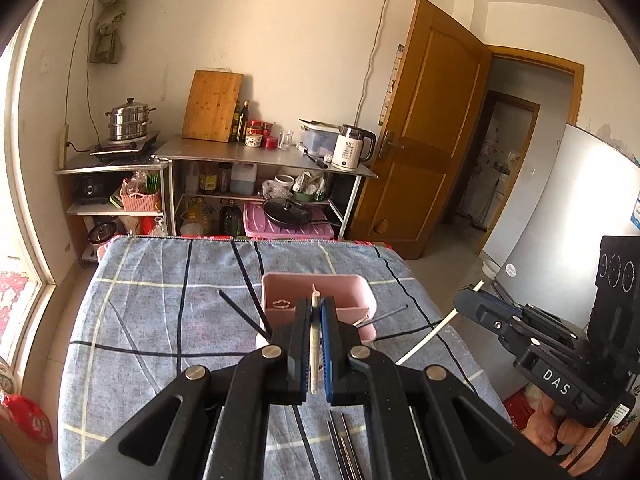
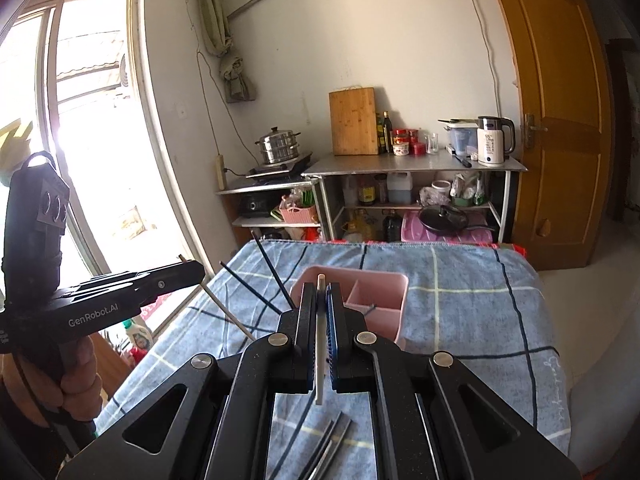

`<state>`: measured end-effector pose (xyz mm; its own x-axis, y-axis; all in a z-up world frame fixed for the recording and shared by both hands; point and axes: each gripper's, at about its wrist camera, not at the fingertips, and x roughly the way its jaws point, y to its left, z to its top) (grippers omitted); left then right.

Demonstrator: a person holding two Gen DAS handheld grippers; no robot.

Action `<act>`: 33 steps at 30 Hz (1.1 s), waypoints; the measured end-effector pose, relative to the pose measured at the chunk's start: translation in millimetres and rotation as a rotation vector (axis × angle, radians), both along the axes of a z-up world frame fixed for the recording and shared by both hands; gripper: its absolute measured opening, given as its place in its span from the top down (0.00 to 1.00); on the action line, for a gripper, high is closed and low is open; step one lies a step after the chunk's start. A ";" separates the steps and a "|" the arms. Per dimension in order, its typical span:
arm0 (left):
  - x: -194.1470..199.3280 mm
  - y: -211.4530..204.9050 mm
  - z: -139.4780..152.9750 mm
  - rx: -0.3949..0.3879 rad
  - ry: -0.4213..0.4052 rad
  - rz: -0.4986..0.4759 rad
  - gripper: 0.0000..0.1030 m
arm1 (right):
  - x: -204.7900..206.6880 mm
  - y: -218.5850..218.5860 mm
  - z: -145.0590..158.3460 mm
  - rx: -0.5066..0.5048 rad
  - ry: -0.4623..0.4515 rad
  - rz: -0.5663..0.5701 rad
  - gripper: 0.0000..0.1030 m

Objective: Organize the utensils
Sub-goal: 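Lower the wooden chopsticks into the pink basket and open both tools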

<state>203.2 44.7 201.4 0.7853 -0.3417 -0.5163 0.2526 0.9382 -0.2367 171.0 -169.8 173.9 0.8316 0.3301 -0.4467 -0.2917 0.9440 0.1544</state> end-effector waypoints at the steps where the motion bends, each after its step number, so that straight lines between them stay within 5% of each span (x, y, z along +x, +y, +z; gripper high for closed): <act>1: 3.4 0.9 4.5 -0.001 -0.009 0.004 0.96 | 4.4 2.5 3.3 0.006 -0.011 0.001 0.95; 8: 33.4 3.3 20.1 0.010 -0.059 0.024 0.96 | 29.7 15.3 14.8 0.030 -0.064 -0.009 0.95; 17: 58.8 6.6 -1.9 -0.010 -0.050 0.036 0.96 | 49.3 20.3 6.0 0.014 -0.087 -0.040 0.95; 33: 68.4 4.5 -54.4 0.019 0.048 0.034 0.95 | 60.6 27.5 -40.8 -0.038 0.067 -0.010 0.95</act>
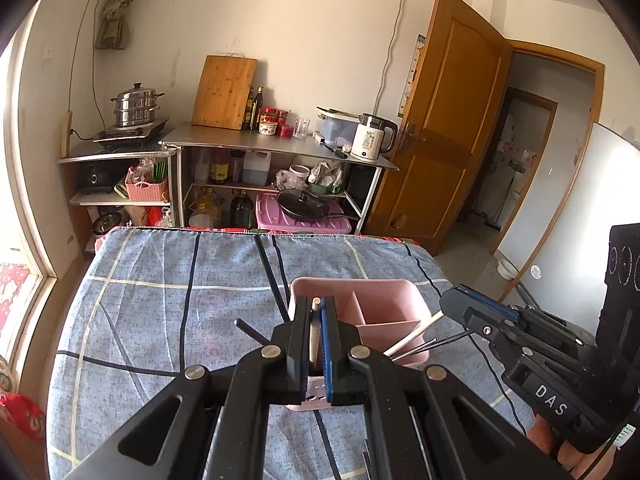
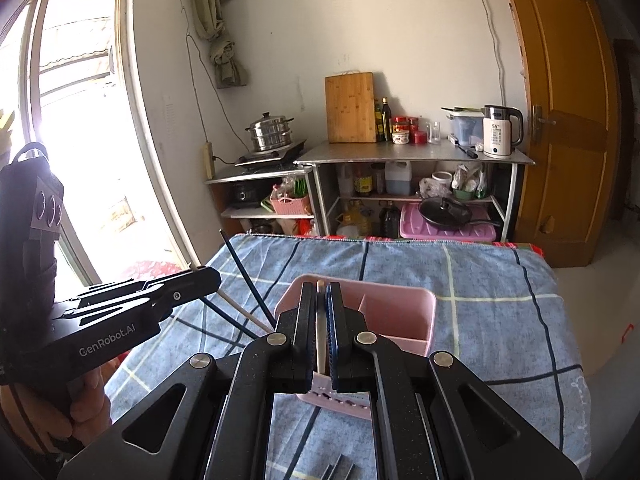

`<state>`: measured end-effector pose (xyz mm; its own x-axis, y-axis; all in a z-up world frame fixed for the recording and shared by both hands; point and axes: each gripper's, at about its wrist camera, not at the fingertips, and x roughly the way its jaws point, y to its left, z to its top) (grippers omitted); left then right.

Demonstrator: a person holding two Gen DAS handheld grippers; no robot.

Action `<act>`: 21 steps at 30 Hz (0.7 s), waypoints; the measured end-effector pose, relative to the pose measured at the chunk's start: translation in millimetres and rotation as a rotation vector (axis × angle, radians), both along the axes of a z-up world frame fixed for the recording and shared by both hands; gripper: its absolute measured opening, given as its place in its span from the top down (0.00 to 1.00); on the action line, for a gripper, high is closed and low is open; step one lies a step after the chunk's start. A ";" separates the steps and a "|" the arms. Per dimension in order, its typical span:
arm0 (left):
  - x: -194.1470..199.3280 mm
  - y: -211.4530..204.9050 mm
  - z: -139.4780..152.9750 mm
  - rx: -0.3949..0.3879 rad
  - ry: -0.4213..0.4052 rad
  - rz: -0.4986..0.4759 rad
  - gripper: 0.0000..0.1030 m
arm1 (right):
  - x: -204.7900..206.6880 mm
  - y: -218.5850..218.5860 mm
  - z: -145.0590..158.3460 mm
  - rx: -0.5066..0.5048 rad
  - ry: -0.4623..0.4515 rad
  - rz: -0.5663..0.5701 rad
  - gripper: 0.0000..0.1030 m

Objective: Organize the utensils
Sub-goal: 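Lower the wooden chopsticks into the pink basket and open both tools, then move both open tools back down to the black chopsticks on the cover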

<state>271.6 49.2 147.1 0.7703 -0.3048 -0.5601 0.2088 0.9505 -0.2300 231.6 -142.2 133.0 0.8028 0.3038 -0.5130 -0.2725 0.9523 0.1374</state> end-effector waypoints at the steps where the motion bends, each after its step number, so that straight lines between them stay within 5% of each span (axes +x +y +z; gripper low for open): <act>1: -0.6 -0.5 -0.9 0.002 0.002 0.000 0.95 | -0.4 -0.4 -0.5 -0.003 0.003 0.001 0.95; 4: -2.3 -1.1 -1.7 0.007 0.007 0.005 0.95 | -4.9 -2.7 0.1 -0.011 0.005 0.001 0.87; 14: -51.0 1.8 2.7 0.013 -0.039 0.014 0.91 | -53.1 -27.1 8.4 0.004 -0.035 -0.014 0.85; 21: -101.7 -10.5 -32.2 0.028 -0.017 -0.009 0.89 | -99.3 -46.6 -20.3 -0.003 -0.009 -0.048 0.85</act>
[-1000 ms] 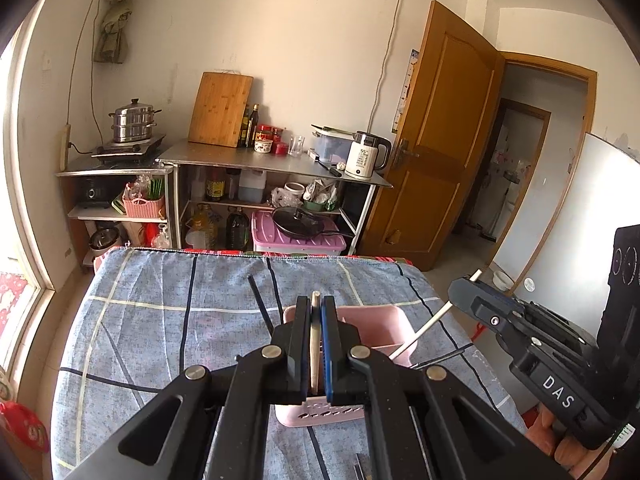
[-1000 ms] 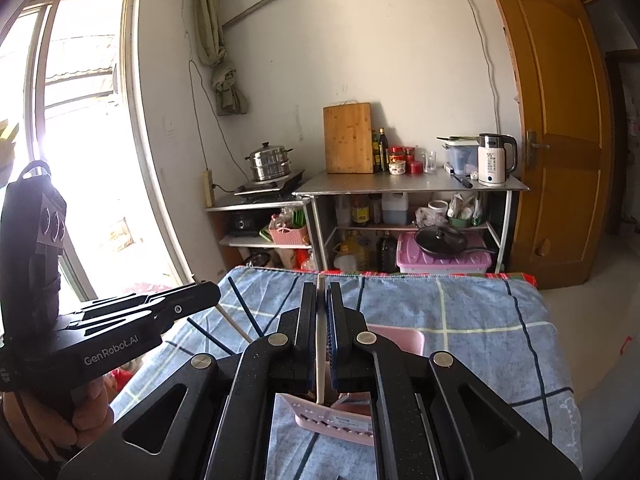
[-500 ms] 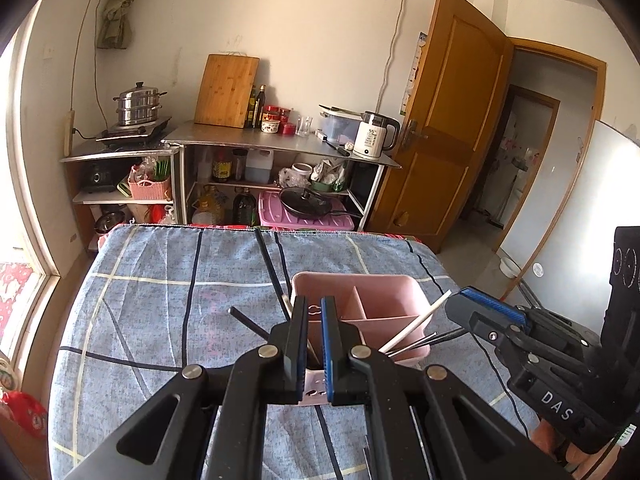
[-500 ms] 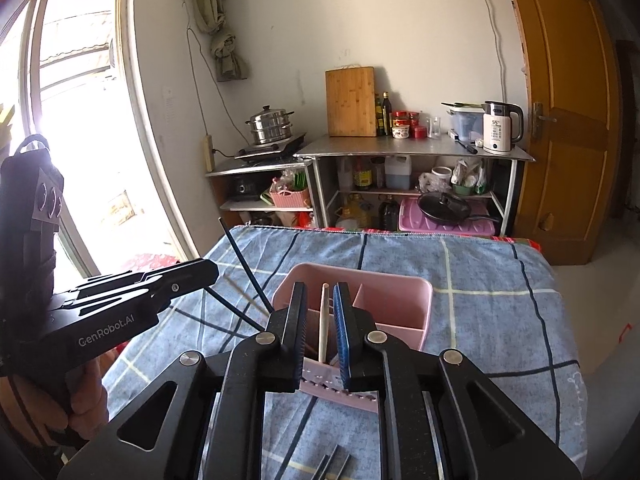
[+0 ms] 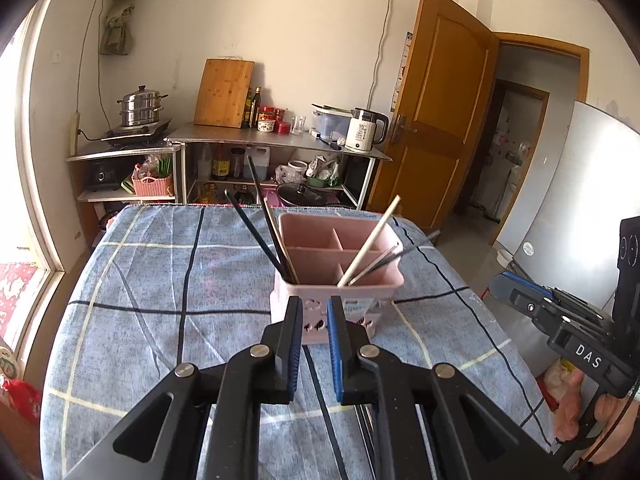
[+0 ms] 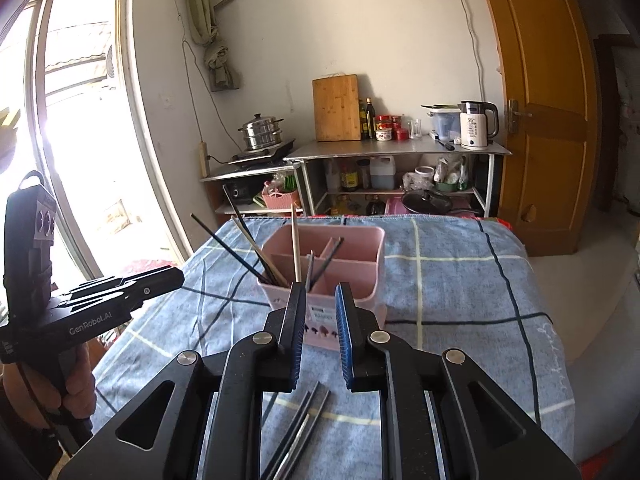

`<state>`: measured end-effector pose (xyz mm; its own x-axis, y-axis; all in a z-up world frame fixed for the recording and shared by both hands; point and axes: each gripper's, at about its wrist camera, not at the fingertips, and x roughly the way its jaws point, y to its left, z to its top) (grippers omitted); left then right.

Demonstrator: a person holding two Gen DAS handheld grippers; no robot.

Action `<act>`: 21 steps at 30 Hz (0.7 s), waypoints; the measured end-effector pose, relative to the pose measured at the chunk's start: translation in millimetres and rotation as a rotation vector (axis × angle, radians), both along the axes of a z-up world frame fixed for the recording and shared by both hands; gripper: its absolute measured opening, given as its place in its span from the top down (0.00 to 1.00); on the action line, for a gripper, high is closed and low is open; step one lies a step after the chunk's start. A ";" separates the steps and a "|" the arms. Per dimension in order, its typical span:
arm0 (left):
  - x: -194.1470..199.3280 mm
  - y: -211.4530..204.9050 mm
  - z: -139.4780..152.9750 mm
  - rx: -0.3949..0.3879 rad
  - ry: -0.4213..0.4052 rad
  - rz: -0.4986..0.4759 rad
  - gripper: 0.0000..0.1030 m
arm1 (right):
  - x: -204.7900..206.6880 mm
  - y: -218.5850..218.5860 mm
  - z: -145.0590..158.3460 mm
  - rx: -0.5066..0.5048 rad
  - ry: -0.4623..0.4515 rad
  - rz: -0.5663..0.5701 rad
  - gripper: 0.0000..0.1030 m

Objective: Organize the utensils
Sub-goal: 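Move both open tools back down to the black chopsticks on the cover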

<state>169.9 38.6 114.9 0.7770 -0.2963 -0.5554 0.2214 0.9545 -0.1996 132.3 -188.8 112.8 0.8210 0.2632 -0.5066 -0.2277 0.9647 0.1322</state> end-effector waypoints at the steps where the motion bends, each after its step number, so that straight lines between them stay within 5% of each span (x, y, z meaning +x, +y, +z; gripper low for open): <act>1: -6.5 -1.3 -5.7 0.001 0.004 -0.003 0.89 | -6.3 -1.6 -5.9 0.001 0.004 -0.001 0.85; 12: -74.0 -12.2 -62.3 -0.018 0.068 -0.027 0.89 | -50.6 -13.8 -67.1 0.057 0.132 -0.020 0.85; 21: -92.4 -19.2 -90.5 -0.010 0.124 -0.037 0.89 | -58.1 -13.8 -95.0 0.060 0.206 -0.018 0.85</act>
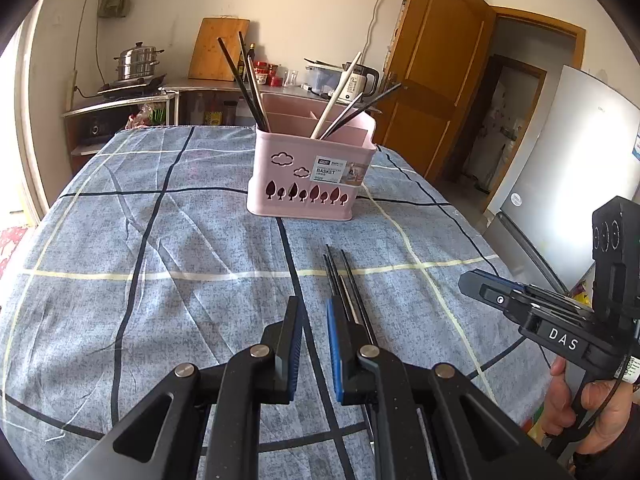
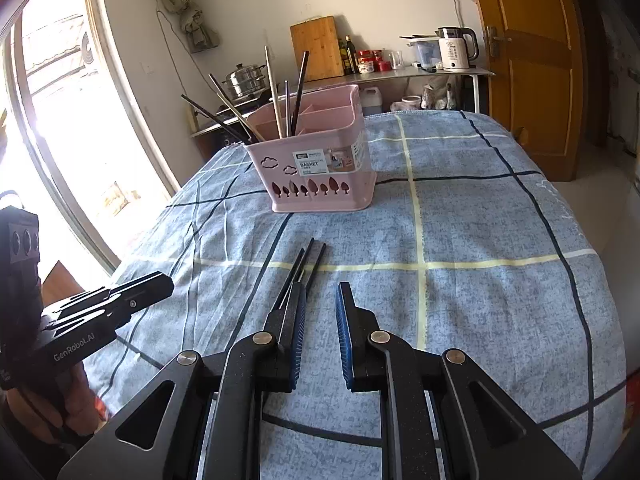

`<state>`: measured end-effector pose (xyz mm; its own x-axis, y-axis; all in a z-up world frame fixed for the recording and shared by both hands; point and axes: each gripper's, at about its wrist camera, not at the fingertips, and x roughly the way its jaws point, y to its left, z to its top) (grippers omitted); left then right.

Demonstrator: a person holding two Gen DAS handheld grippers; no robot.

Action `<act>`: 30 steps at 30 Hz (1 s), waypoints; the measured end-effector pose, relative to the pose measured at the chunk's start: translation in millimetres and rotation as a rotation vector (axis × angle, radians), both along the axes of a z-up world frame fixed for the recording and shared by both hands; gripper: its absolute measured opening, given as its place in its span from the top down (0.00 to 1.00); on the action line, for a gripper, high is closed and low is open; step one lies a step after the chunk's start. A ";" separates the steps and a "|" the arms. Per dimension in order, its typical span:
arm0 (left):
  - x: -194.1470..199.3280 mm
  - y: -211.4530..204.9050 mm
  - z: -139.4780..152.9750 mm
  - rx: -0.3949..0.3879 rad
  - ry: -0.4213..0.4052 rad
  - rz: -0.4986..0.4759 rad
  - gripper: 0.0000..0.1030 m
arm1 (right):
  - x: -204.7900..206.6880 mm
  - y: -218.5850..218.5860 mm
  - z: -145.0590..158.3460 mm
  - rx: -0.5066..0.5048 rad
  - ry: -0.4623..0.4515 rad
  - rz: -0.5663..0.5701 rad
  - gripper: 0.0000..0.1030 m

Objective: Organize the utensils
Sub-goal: 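Move both open tools back down to the black chopsticks on the cover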

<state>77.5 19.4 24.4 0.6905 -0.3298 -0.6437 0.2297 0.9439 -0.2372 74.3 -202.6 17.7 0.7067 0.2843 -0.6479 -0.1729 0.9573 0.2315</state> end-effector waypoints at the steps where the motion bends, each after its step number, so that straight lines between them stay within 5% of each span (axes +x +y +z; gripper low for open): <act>1: 0.7 -0.6 -1.2 0.001 0.003 0.000 0.89 | 1.2 1.0 -1.6 -0.001 0.005 0.002 0.85; 30: 63.4 12.8 -32.1 -0.038 0.081 0.020 0.89 | 103.5 37.4 -56.5 -0.038 0.203 0.009 0.86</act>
